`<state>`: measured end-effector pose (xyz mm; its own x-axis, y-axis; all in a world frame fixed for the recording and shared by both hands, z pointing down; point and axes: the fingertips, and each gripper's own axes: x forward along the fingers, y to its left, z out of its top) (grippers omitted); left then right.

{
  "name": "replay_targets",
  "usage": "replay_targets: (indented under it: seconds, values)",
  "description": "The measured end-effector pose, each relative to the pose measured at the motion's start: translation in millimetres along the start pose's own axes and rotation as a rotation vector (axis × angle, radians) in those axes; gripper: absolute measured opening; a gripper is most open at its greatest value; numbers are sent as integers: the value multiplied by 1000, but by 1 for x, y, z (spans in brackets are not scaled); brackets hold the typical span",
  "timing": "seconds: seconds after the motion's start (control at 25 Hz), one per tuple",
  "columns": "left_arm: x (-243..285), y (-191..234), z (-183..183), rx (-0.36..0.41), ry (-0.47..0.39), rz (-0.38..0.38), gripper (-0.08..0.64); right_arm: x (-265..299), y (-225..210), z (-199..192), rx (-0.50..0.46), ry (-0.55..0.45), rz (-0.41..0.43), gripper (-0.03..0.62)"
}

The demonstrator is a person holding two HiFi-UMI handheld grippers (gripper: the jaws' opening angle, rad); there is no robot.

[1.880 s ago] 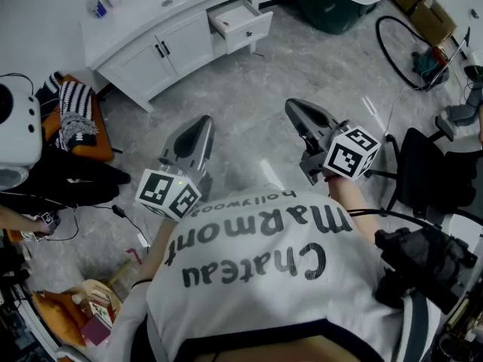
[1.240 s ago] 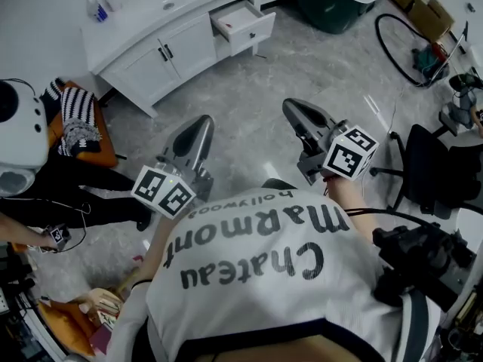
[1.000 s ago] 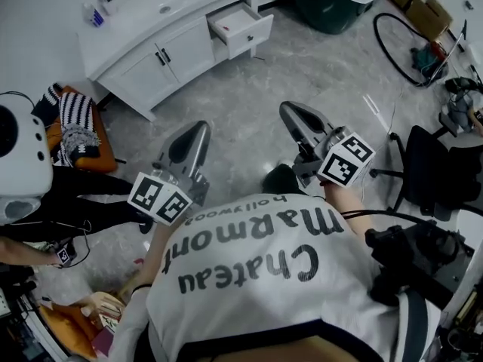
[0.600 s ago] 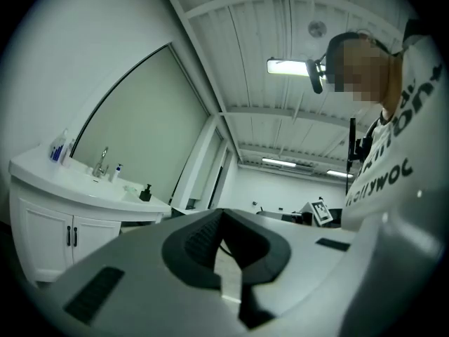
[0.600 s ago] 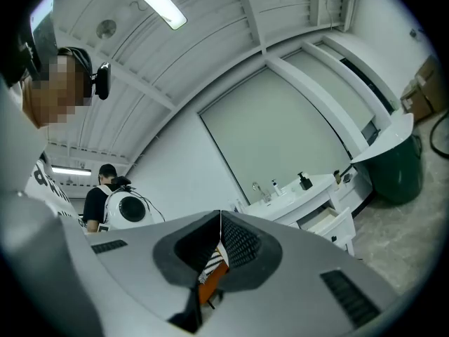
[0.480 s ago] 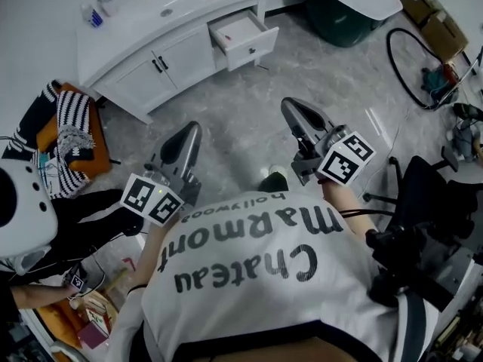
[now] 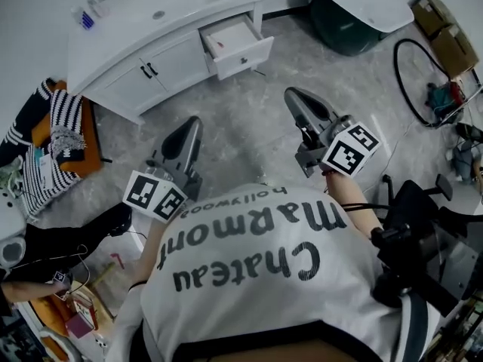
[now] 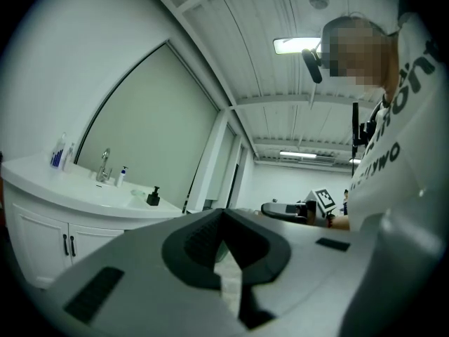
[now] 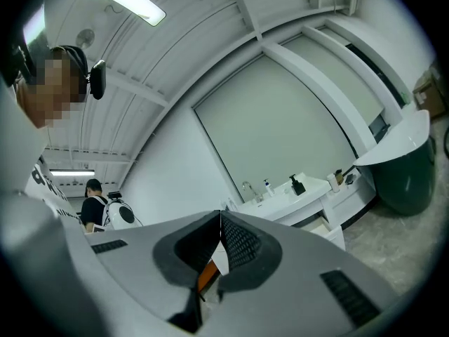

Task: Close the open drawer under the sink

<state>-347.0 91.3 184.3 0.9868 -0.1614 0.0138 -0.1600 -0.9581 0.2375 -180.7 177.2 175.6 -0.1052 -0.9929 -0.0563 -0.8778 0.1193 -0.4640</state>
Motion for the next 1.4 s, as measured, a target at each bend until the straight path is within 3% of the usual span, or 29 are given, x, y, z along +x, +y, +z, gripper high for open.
replay_targets:
  seconds: [0.28, 0.52, 1.4]
  values:
    - [8, 6, -9, -13, -19, 56, 9, 6, -13, -4, -34, 52, 24, 12]
    - [34, 6, -16, -57, -22, 151, 9, 0, -47, 7, -36, 84, 31, 12]
    - [83, -13, -15, 5, -5, 184, 9, -22, -95, 12, 0, 117, 41, 12]
